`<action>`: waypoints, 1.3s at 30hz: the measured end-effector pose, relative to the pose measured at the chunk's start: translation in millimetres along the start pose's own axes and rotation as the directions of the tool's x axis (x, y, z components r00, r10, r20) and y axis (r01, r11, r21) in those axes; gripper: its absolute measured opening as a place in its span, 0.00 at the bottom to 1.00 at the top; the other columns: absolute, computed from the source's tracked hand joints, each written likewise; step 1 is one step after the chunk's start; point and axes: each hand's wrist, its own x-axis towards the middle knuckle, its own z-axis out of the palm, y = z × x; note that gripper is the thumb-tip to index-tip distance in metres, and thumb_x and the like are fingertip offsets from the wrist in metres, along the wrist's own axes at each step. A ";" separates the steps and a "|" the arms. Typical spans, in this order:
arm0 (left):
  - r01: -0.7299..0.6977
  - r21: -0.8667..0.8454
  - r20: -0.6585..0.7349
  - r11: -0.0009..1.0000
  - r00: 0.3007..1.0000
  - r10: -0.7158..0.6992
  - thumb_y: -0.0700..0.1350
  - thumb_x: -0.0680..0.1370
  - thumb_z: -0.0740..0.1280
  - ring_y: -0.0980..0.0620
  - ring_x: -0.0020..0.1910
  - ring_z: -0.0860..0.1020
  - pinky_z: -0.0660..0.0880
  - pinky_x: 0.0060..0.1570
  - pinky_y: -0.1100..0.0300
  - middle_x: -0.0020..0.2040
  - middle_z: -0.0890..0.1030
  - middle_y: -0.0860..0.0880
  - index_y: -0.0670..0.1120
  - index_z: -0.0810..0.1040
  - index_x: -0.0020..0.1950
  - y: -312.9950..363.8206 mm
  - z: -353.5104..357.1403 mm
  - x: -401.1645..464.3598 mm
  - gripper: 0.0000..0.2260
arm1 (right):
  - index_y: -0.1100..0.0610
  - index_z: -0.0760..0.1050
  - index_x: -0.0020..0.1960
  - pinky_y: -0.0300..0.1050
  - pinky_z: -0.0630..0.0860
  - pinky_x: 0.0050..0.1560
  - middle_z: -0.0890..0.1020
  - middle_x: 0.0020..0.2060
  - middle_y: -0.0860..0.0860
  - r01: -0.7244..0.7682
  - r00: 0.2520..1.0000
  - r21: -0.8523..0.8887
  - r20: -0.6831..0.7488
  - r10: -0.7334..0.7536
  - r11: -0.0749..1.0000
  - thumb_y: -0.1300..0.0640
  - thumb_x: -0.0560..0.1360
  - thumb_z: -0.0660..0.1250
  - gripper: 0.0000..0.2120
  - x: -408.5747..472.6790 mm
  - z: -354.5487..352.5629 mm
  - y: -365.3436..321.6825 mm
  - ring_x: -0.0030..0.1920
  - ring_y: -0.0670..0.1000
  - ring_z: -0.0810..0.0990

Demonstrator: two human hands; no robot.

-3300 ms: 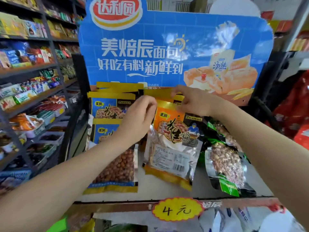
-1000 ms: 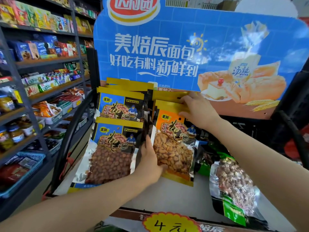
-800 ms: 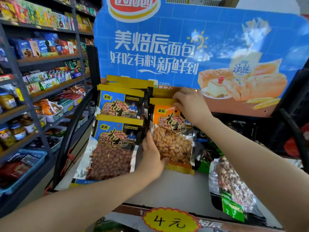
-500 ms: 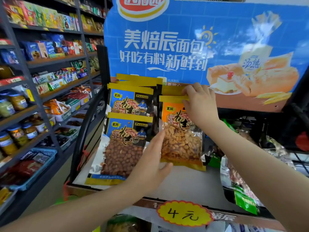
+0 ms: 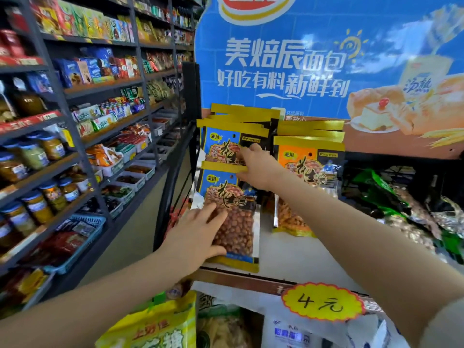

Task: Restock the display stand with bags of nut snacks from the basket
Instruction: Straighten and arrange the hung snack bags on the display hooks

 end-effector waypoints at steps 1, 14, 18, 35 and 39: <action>-0.009 0.000 -0.003 1.000 1.000 0.009 0.58 0.75 0.60 0.46 0.74 0.52 0.59 0.70 0.51 0.77 0.47 0.52 0.54 0.47 0.74 -0.7 0.4 1.0 0.33 | 0.60 0.69 0.63 0.58 0.71 0.61 0.73 0.60 0.60 -0.003 1.000 0.007 0.020 0.003 1.000 0.55 0.76 0.65 0.18 2.2 -1.2 -0.6 0.59 0.63 0.74; -0.010 0.095 -0.262 0.995 0.965 0.035 0.44 0.64 0.76 0.37 0.61 0.72 0.81 0.39 0.47 0.69 0.66 0.38 0.52 0.57 0.71 -9.4 21.5 45.8 0.41 | 0.57 0.69 0.64 0.54 0.65 0.62 0.72 0.62 0.57 -0.086 0.898 -0.093 -0.438 0.037 0.992 0.51 0.78 0.60 0.17 18.6 -5.8 0.7 0.63 0.60 0.68; -0.082 0.106 -0.323 0.991 0.940 0.112 0.52 0.74 0.66 0.41 0.72 0.56 0.71 0.63 0.48 0.76 0.45 0.42 0.52 0.44 0.75 -14.0 19.9 48.4 0.38 | 0.62 0.64 0.66 0.55 0.66 0.64 0.66 0.68 0.61 -0.284 0.817 0.052 -0.510 0.269 0.958 0.52 0.78 0.61 0.21 12.5 -7.0 11.6 0.65 0.63 0.66; -0.164 0.082 -0.236 0.983 0.955 0.179 0.51 0.77 0.62 0.37 0.74 0.41 0.62 0.69 0.41 0.75 0.32 0.46 0.61 0.35 0.71 -23.0 26.7 54.0 0.37 | 0.63 0.73 0.50 0.51 0.73 0.43 0.78 0.49 0.60 -0.039 0.750 0.159 -0.648 0.134 0.987 0.71 0.73 0.59 0.09 36.5 -15.7 18.7 0.48 0.61 0.76; -0.173 0.092 -0.227 0.981 0.955 0.190 0.49 0.77 0.62 0.38 0.74 0.42 0.63 0.68 0.40 0.75 0.35 0.47 0.60 0.35 0.71 -21.3 24.8 52.9 0.37 | 0.63 0.76 0.54 0.48 0.72 0.50 0.78 0.52 0.59 0.026 0.822 0.183 -0.564 0.083 0.983 0.64 0.75 0.64 0.09 42.6 -30.3 20.7 0.51 0.59 0.77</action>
